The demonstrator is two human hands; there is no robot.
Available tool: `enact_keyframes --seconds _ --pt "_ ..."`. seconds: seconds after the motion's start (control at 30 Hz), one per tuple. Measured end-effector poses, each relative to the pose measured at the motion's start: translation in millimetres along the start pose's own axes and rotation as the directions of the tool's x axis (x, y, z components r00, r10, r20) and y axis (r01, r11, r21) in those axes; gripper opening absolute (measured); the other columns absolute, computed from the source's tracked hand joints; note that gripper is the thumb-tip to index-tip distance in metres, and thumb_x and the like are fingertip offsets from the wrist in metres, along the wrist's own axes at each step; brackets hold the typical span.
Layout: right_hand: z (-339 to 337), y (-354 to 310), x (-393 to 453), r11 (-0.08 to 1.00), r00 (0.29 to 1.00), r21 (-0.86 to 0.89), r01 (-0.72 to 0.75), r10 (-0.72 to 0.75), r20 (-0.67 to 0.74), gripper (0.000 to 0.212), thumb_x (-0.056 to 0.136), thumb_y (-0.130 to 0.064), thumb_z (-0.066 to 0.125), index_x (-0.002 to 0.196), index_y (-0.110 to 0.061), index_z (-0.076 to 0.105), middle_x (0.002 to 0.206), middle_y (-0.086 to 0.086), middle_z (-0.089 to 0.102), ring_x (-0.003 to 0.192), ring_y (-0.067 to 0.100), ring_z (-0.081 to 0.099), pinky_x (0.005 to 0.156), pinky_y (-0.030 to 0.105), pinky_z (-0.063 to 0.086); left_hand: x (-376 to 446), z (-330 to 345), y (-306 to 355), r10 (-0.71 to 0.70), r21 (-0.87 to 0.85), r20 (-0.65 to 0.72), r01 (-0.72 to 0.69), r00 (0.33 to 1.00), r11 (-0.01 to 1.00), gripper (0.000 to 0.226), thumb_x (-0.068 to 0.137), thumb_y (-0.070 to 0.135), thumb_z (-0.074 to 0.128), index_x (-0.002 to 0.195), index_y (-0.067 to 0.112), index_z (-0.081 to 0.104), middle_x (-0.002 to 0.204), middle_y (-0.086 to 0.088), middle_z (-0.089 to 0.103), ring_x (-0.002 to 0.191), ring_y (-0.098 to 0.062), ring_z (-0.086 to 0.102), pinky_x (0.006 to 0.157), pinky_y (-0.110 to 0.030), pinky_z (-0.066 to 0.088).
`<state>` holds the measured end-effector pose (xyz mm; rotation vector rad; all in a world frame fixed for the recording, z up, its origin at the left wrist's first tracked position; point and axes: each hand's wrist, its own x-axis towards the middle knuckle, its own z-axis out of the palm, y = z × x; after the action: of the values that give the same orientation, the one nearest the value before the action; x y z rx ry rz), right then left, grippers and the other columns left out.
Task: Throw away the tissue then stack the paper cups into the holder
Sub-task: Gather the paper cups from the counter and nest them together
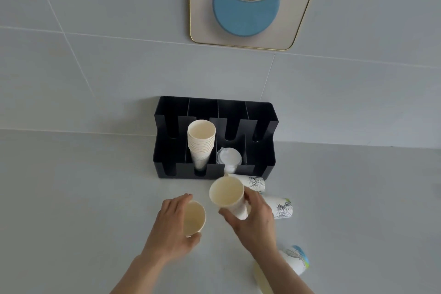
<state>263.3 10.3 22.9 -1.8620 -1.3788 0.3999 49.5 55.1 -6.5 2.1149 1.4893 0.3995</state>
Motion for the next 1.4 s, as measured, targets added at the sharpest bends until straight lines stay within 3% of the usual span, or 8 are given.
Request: enact_keyframes --seconds 0.1,0.3,0.47,0.63,0.87,1.0,1.23,1.4 --pt "-13.3 -23.7 12.0 0.982 0.998 0.183 -0.050 0.055 -0.024 0.069 0.061 -0.049 0.090 0.121 -0.027 0.065 0.105 -0.016 0.071 0.098 0.005 0.066 0.086 0.032 0.055 -1.8 7.8 3.9 0.018 -0.067 0.014 -0.017 1.000 0.998 0.103 0.071 0.051 0.076 0.156 0.026 0.024 0.153 0.013 0.035 0.139 -0.009 0.030 0.111 -0.024 0.039" --pt "-19.4 -51.0 3.4 0.931 0.986 0.360 -0.067 0.007 0.167 0.062 0.064 -0.039 0.094 0.119 -0.030 0.067 0.106 -0.016 0.076 0.107 0.003 0.069 0.093 0.029 0.056 -4.5 17.0 14.5 -0.056 -0.243 0.011 0.057 0.998 0.968 0.115 0.054 0.055 0.087 0.150 0.034 0.026 0.135 0.016 0.047 0.121 -0.007 0.051 0.094 -0.025 0.048" --pt "4.4 -32.1 -19.2 0.964 0.966 0.249 -0.094 0.028 0.256 0.062 0.064 -0.038 0.091 0.116 -0.050 0.057 0.110 -0.032 0.069 0.113 -0.006 0.061 0.102 0.024 0.049 -6.0 17.4 11.1 -0.070 -0.327 -0.021 0.059 0.997 0.943 0.120 0.048 0.053 0.092 0.146 0.046 0.023 0.135 0.030 0.048 0.121 -0.002 0.056 0.089 -0.020 0.051" --pt "17.4 -17.5 -24.8 0.988 0.950 0.129 -0.080 0.036 0.311 0.086 0.069 -0.045 0.086 0.144 -0.027 0.049 0.131 -0.015 0.061 0.120 -0.001 0.051 0.107 0.029 0.045 -9.6 10.9 11.1 -0.088 -0.348 0.002 0.084 0.996 0.934 0.138 0.049 0.058 0.094 0.151 0.047 0.001 0.139 0.021 0.049 0.124 -0.010 0.056 0.098 -0.030 0.054" --pt "18.9 -14.8 -26.1 0.999 0.932 0.042 0.014 -0.028 0.361 0.092 0.072 -0.067 0.074 0.148 -0.024 0.046 0.135 -0.014 0.059 0.124 0.005 0.052 0.105 0.030 0.045 -11.1 11.3 7.7 -0.064 -0.298 -0.018 0.056 0.998 0.953 0.118 0.049 0.065 0.089 0.146 0.042 0.026 0.142 0.022 0.049 0.122 -0.008 0.056 0.096 -0.026 0.052" --pt "22.3 -8.0 -27.7 0.997 0.938 -0.038 0.066 -0.049 0.344 0.066 0.084 -0.047 0.072 0.143 -0.024 0.055 0.129 -0.008 0.067 0.115 0.014 0.063 0.096 0.033 0.052 -11.8 14.6 6.4 -0.072 -0.290 -0.003 0.068 0.997 0.955 0.110 0.052 0.059 0.092 0.145 0.038 0.036 0.142 0.026 0.046 0.125 -0.005 0.054 0.096 -0.020 0.044" --pt "0.5 5.7 -7.3 0.989 0.964 -0.141 0.049 -0.010 0.265 0.046 0.092 -0.037 0.070 0.135 -0.021 0.063 0.129 -0.005 0.070 0.116 0.018 0.065 0.096 0.032 0.051 -13.5 20.6 16.7 -0.080 -0.311 0.007 0.078 0.997 0.947 0.105 0.058 0.051 0.090 0.146 0.039 0.034 0.143 0.027 0.042 0.120 -0.001 0.050 0.096 -0.021 0.041" --pt "-28.4 45.5 24.6 0.926 0.977 -0.376 0.021 0.061 0.204 0.056 0.089 -0.025 0.076 0.141 -0.014 0.057 0.133 0.003 0.065 0.118 0.029 0.062 0.091 0.041 0.051 -10.9 29.3 30.7 -0.085 -0.355 0.015 0.085 0.996 0.931 0.102 0.060 0.052 0.086 0.146 0.040 0.034 0.143 0.027 0.042 0.124 -0.003 0.049 0.098 -0.023 0.041"
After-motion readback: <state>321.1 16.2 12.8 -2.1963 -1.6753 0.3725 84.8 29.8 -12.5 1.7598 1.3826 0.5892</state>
